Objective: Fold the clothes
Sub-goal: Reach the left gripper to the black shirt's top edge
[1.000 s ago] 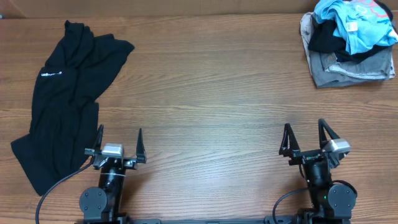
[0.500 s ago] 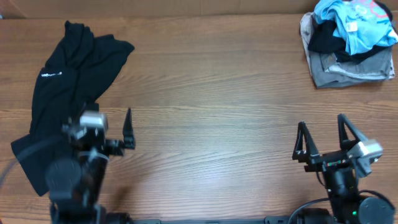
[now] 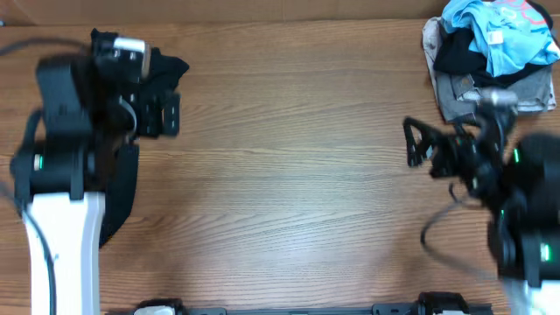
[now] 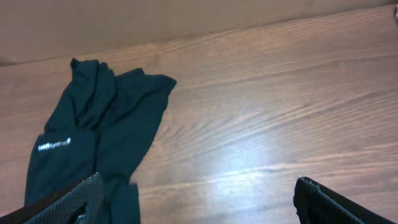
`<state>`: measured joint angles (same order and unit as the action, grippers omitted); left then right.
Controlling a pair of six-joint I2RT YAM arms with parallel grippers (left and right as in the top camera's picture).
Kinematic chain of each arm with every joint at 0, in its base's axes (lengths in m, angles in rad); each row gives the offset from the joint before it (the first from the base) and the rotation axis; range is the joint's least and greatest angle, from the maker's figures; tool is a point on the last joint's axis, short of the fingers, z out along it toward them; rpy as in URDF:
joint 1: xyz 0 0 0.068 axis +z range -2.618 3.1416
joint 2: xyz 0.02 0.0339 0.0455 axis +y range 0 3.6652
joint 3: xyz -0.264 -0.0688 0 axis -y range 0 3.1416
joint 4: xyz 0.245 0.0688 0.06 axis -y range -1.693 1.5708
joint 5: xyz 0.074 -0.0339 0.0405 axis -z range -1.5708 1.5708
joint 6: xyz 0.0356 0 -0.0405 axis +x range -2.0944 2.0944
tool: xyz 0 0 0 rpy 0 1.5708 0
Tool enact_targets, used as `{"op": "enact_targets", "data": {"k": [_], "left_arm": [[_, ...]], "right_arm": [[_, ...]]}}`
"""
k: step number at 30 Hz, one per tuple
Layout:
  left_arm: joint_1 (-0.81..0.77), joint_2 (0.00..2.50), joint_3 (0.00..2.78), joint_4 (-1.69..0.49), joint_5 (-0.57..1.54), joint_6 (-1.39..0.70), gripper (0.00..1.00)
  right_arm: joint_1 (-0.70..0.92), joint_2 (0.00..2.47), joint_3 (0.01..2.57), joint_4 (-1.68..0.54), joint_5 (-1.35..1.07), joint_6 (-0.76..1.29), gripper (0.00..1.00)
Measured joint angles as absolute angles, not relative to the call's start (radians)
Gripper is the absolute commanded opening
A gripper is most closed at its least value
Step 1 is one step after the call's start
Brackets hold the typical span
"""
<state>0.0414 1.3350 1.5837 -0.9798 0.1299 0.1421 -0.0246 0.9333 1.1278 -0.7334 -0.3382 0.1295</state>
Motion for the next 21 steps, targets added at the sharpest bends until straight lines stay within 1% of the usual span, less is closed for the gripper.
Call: {"op": "enact_targets", "data": {"k": [6, 7, 10, 11, 13, 15, 21], "left_arm": [[0.041, 1.531, 1.613, -0.89, 0.128, 0.161, 1.0], [0.041, 1.562, 1.613, -0.865, 0.128, 0.162, 1.0], [0.044, 1.66, 1.613, -0.787, 0.125, 0.162, 0.98], [0.046, 1.692, 1.613, -0.76, 0.125, 0.164, 0.97], [0.054, 1.763, 1.614, -0.707, 0.118, 0.165, 0.91], [0.061, 1.819, 1.614, -0.678, 0.111, 0.165, 0.88], [0.098, 1.98, 1.614, -0.604, 0.084, 0.167, 0.9]], "right_arm": [[-0.025, 1.186, 1.178, -0.662, -0.501, 0.142, 1.0], [-0.025, 1.217, 1.178, -0.647, -0.53, 0.145, 0.96], [-0.025, 1.299, 1.178, -0.641, -0.592, 0.147, 0.88], [-0.025, 1.323, 1.178, -0.646, -0.606, 0.146, 0.86], [-0.025, 1.371, 1.178, -0.67, -0.627, 0.139, 0.85], [-0.025, 1.409, 1.178, -0.706, -0.633, 0.136, 0.84], [-0.024, 1.488, 1.178, -0.817, -0.609, 0.13, 0.82]]}}
